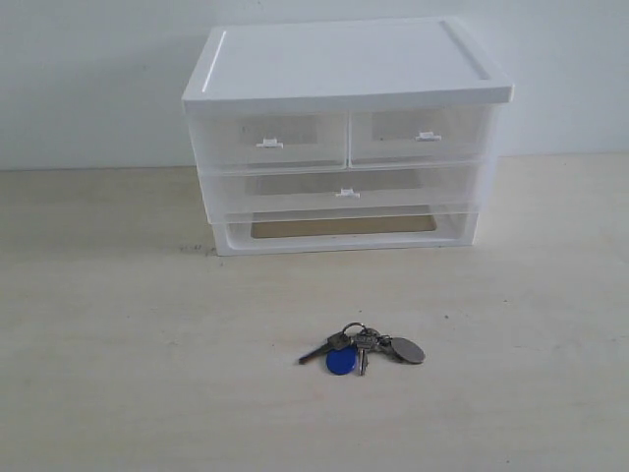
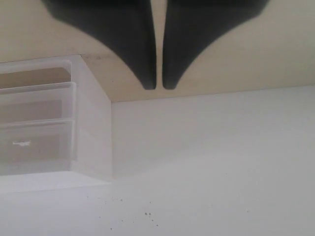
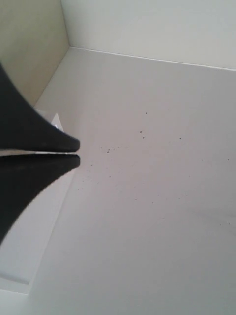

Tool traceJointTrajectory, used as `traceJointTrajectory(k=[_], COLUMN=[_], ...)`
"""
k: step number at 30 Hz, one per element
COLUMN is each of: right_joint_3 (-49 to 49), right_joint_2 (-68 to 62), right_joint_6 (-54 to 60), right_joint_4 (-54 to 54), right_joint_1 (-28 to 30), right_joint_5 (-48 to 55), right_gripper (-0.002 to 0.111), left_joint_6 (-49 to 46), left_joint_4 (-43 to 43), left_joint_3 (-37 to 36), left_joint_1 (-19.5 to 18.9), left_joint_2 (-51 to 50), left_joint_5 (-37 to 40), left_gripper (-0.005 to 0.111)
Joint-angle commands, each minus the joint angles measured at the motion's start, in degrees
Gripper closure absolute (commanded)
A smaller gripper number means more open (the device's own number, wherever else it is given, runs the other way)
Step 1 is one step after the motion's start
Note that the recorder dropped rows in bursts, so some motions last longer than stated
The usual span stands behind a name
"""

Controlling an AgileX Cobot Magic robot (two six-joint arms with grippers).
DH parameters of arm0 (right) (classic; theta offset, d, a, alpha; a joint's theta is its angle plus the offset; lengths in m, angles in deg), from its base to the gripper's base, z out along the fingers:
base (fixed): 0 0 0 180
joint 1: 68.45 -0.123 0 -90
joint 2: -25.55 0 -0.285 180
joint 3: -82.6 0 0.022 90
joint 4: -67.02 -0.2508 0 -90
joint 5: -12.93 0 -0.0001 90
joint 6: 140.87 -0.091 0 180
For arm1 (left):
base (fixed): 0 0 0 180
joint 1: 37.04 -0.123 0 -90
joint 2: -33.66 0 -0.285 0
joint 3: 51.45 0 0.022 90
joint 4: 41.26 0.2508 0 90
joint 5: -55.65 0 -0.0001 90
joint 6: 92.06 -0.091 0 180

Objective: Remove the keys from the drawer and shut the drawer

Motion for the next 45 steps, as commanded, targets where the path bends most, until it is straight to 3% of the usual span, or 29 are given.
traceJointTrajectory(k=[1, 12, 45], right_joint_3=[0.18, 0.18, 0.18], right_joint_2=[0.18, 0.18, 0.18], right_joint_6=[0.1, 0.1, 0.07], right_joint_4=[-0.31, -0.3, -0.3], right_joint_1=[-0.03, -0.03, -0.03], right_joint_5=[-0.04, -0.14, -1.02], right_gripper=[0.108, 0.108, 0.108], left_joint_6=[0.39, 0.39, 0.39], left_joint_4=[0.48, 2.45, 2.53], left_joint_3=[-0.17, -0.17, -0.17], left_joint_1=[-0.1, -0.2, -0.2], left_joint_2=[0.19, 0.19, 0.19], left_joint_5=[1.82, 14.51, 13.85], left_gripper=[0.102, 0.102, 0.102])
